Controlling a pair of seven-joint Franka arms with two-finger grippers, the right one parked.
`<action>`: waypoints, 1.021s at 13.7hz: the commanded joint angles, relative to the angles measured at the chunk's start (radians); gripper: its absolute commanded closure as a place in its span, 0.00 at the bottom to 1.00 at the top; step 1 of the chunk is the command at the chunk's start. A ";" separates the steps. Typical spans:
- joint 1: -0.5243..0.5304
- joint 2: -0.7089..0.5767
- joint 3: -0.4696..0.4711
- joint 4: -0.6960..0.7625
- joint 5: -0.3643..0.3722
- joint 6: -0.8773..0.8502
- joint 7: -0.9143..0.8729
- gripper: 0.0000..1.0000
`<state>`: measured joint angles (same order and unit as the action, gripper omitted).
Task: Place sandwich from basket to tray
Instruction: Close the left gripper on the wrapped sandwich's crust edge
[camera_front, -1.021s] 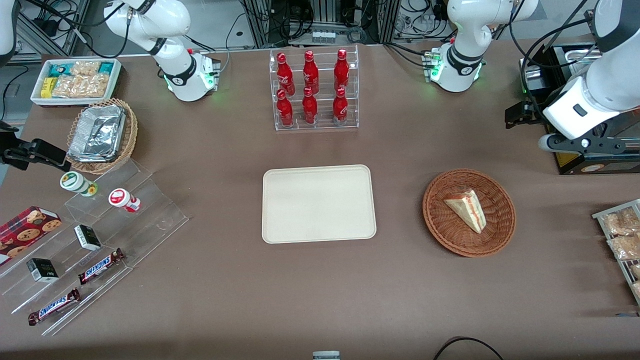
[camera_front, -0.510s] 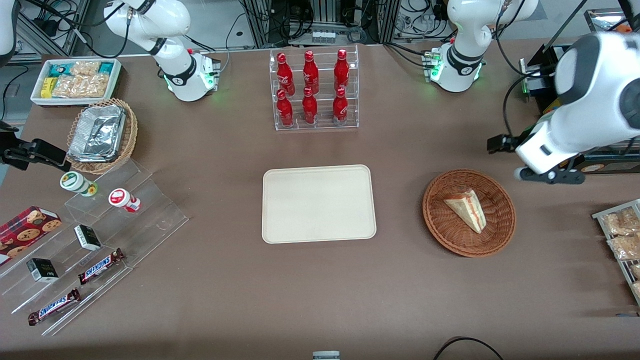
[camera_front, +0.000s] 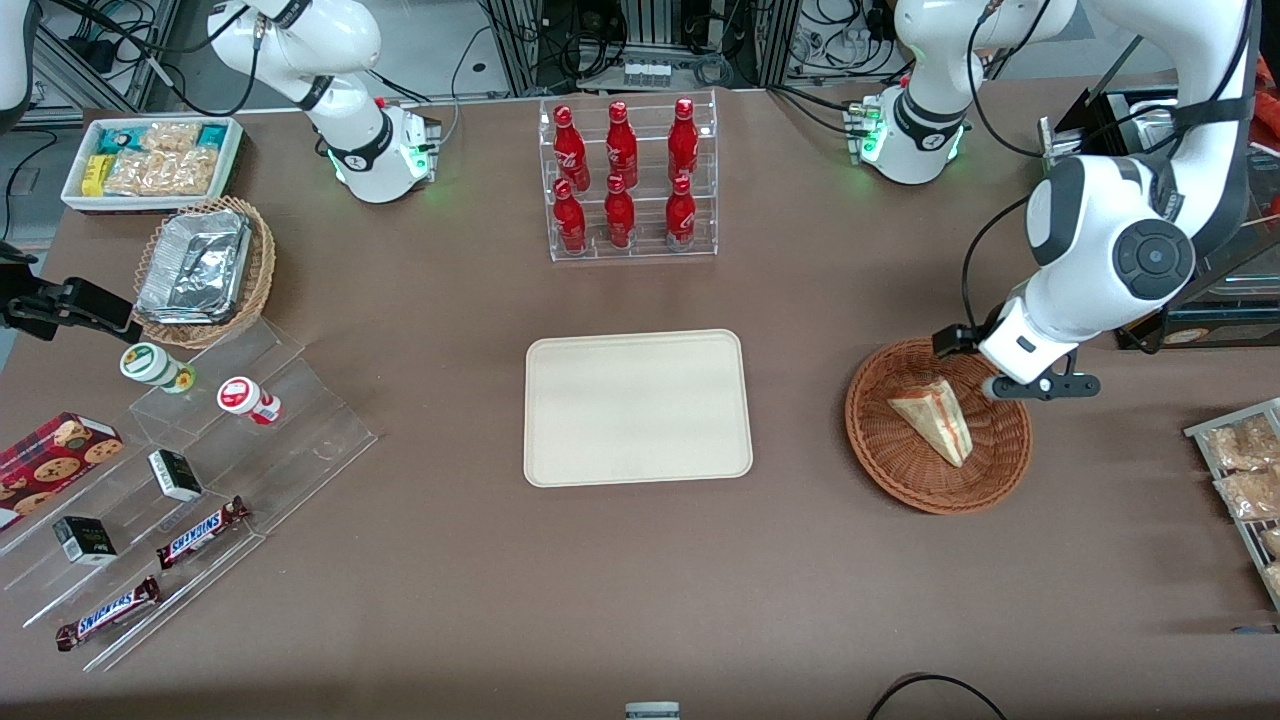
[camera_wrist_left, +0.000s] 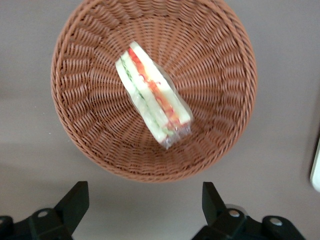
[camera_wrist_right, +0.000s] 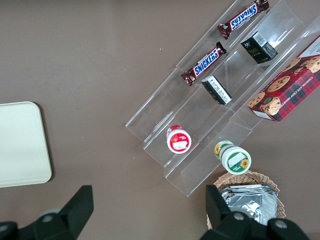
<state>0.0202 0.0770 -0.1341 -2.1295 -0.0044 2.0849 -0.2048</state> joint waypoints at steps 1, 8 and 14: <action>0.010 0.035 -0.009 -0.013 0.007 0.102 -0.257 0.00; 0.000 0.110 -0.010 -0.081 0.007 0.322 -0.611 0.00; -0.002 0.219 -0.010 -0.082 0.007 0.415 -0.637 0.02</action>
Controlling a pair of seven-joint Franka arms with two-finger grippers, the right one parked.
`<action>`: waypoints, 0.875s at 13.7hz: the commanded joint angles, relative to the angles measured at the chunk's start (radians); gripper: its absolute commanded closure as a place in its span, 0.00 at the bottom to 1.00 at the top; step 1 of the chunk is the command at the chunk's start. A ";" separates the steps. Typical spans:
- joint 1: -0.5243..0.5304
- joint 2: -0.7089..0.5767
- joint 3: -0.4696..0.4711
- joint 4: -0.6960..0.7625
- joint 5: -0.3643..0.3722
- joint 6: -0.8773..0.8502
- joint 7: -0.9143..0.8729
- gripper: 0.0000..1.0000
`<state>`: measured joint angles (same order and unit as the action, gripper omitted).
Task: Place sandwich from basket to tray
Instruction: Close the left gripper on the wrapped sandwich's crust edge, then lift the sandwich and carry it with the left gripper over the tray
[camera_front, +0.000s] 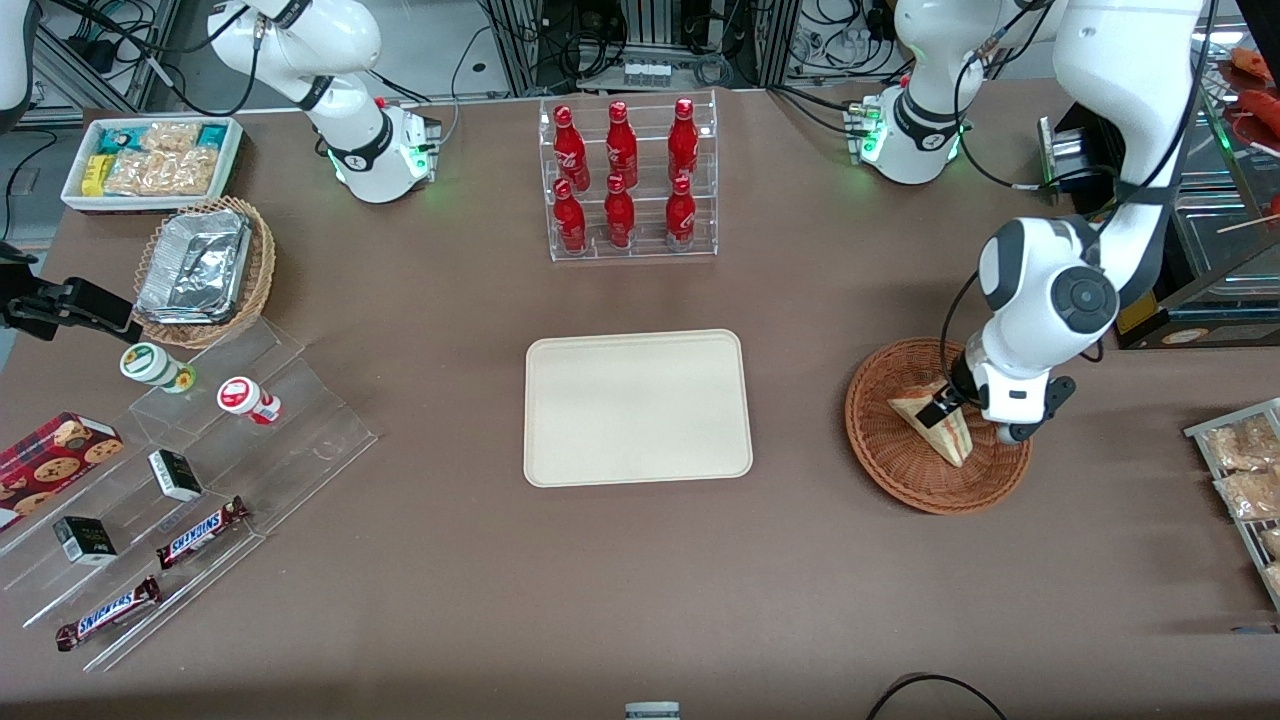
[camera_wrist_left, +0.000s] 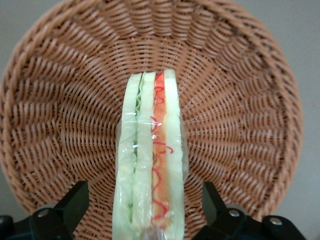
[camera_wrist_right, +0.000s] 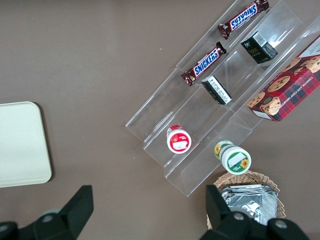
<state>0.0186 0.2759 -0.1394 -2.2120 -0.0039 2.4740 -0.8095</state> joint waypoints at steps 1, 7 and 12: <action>0.000 0.023 -0.005 0.002 0.007 0.029 -0.061 0.37; -0.032 -0.030 -0.014 0.107 0.105 -0.195 -0.063 1.00; -0.158 0.038 -0.020 0.365 0.117 -0.430 0.091 1.00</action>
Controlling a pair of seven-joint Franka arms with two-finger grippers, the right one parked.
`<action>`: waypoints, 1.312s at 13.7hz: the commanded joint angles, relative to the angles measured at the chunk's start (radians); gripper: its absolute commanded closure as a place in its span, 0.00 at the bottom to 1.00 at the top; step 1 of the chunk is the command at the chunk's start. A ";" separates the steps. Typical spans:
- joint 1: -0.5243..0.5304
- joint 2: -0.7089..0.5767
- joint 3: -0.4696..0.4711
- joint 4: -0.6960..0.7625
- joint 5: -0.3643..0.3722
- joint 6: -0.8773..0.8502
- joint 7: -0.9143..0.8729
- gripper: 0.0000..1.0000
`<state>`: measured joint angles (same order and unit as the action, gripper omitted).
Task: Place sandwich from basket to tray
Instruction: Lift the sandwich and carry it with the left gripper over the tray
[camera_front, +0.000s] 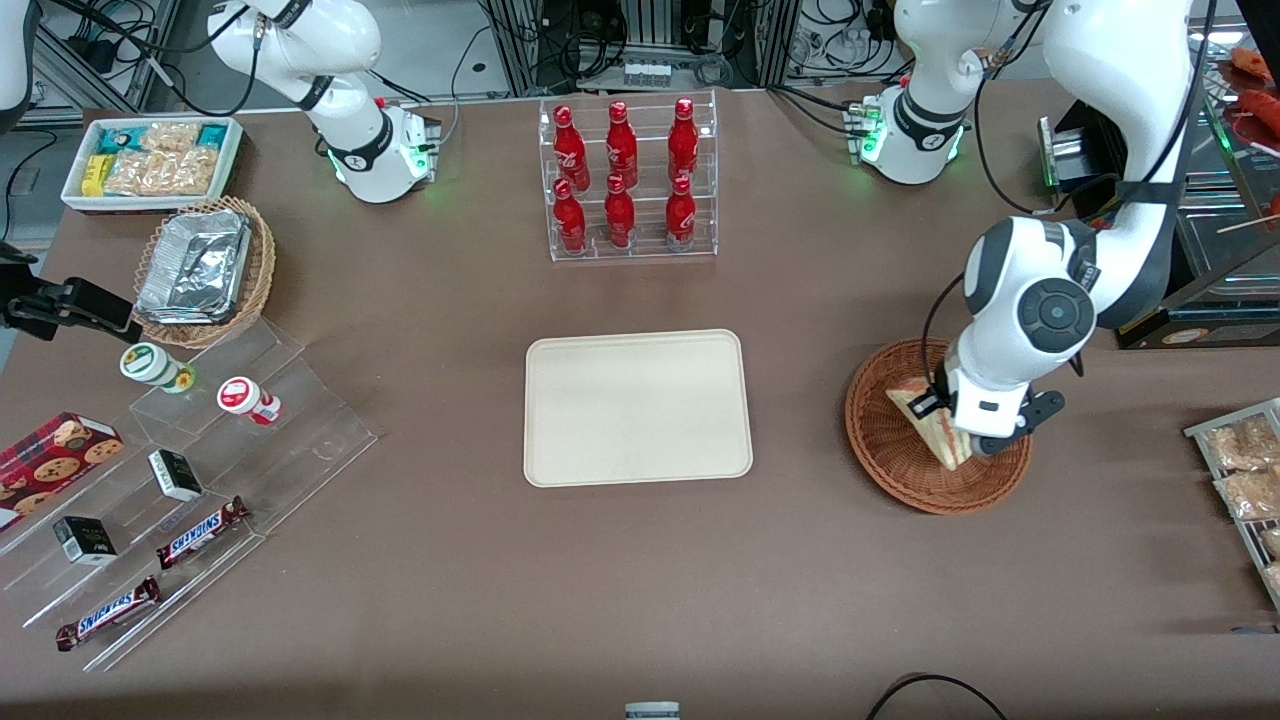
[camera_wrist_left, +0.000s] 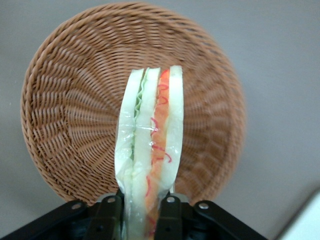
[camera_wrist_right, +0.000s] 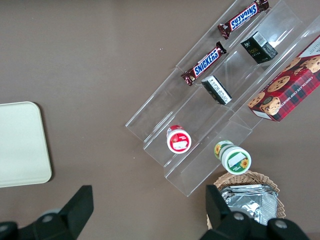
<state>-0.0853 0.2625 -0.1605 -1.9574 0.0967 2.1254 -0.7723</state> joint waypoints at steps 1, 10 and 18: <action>-0.089 0.076 -0.001 0.147 0.017 -0.100 0.097 1.00; -0.431 0.455 -0.010 0.593 -0.035 -0.176 0.015 1.00; -0.583 0.669 -0.010 0.847 -0.051 -0.180 -0.160 1.00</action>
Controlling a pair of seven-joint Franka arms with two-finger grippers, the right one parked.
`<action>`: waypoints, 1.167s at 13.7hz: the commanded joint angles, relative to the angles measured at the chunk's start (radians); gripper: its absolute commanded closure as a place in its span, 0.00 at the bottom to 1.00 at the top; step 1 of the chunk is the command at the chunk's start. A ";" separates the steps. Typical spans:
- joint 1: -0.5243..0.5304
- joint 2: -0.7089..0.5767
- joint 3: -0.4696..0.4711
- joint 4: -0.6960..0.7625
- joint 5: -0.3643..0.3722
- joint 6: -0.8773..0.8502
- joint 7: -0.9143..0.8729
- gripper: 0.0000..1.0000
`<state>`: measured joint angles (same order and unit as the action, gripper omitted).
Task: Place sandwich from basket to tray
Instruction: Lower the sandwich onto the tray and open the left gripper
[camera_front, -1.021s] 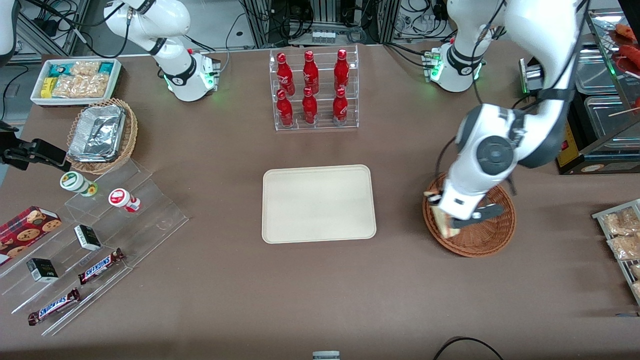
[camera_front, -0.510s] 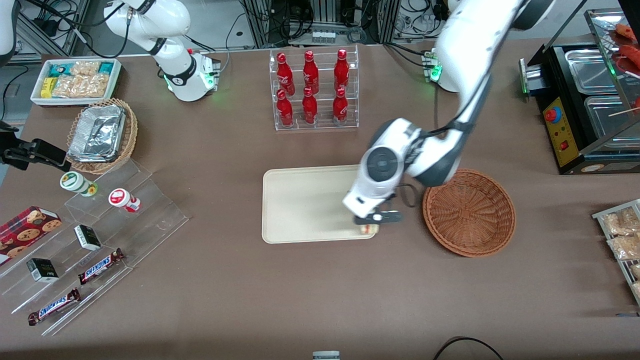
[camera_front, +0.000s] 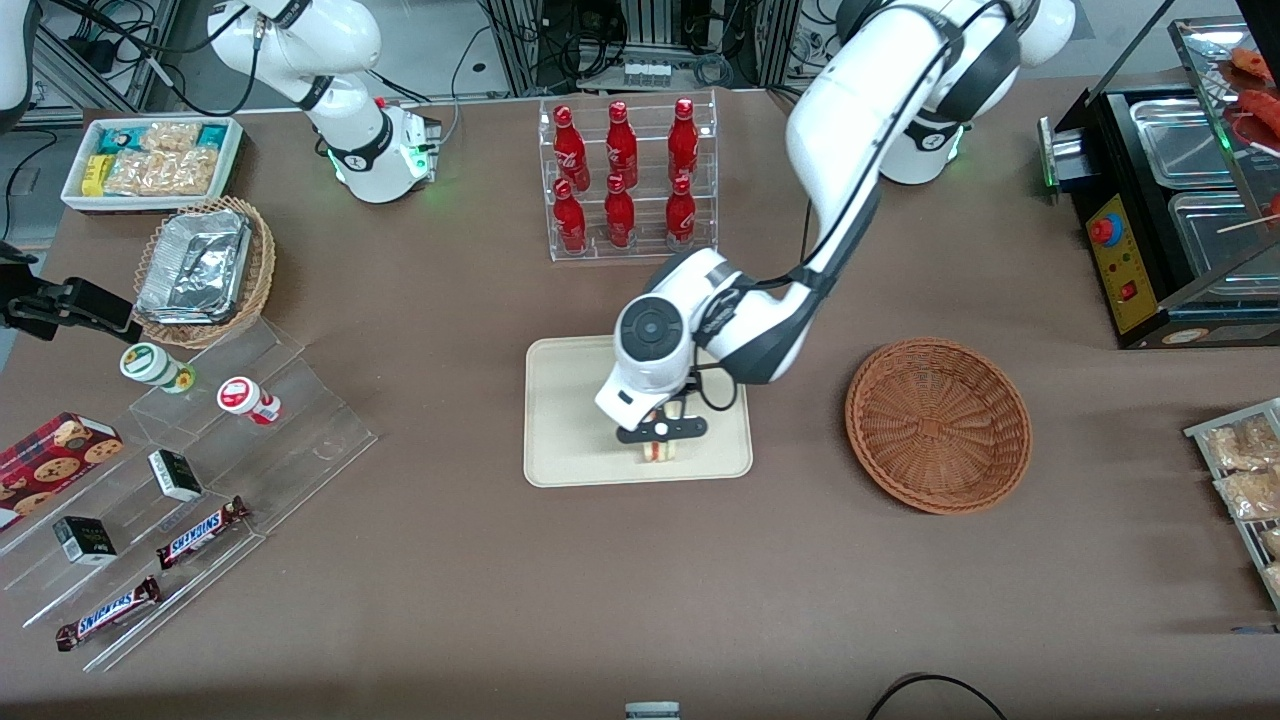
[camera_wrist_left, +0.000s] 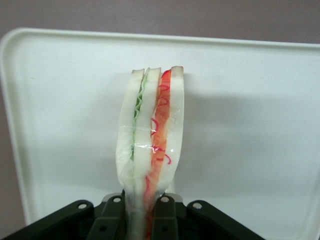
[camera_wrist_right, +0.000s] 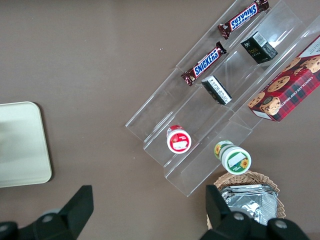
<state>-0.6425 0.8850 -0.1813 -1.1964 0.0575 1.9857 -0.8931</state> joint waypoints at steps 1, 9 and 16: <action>-0.035 0.046 0.010 0.086 -0.013 -0.042 -0.053 1.00; -0.036 0.045 0.006 0.086 -0.033 -0.027 -0.104 0.00; -0.025 -0.132 0.081 0.078 -0.018 -0.240 -0.060 0.00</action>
<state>-0.6661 0.8250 -0.1568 -1.0927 0.0388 1.8229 -0.9765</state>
